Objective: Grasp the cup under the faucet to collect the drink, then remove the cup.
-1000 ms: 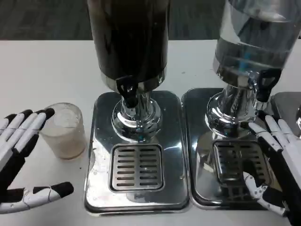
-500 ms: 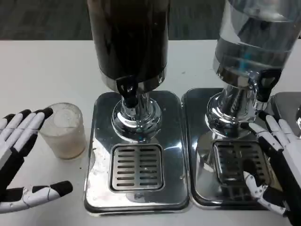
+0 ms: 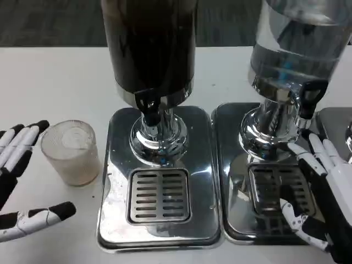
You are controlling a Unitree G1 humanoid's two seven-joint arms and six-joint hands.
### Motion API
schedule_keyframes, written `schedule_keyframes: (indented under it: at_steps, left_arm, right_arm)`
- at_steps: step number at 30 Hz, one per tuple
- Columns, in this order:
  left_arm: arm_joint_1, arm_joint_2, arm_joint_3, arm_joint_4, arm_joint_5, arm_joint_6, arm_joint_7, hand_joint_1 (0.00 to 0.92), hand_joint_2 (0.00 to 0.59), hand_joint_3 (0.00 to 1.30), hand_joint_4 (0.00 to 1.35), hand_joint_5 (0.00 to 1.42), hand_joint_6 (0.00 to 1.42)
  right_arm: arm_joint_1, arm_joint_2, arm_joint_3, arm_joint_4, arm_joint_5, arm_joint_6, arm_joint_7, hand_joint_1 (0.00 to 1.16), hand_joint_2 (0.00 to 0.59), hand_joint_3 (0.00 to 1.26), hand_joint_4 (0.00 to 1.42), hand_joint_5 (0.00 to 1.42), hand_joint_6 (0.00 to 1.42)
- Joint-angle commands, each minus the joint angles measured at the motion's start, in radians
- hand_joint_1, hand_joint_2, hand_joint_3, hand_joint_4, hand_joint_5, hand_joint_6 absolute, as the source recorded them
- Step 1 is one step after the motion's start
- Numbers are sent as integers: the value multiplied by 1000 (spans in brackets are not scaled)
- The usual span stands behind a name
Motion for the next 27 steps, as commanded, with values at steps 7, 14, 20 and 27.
schedule_keyframes:
  at_steps: [7,14,20,27]
  left_arm:
    - [-13,-24,18,64,-76,14,21,0,48,0,0,0,0]
    - [-54,-33,9,139,-116,26,23,0,39,0,0,0,0]
    - [-108,-36,-9,216,-133,21,22,0,29,0,0,0,9]
    - [-174,-42,-31,306,-133,21,29,0,22,0,0,0,12]
  right_arm:
    - [-13,11,23,0,3,2,-9,633,533,177,1,1,143]
    - [-15,13,36,-6,2,3,-11,632,533,184,1,2,143]
    - [-22,15,46,-7,-1,1,-17,632,533,188,7,2,143]
    - [-7,17,46,-7,5,-1,-32,632,533,195,11,4,143]
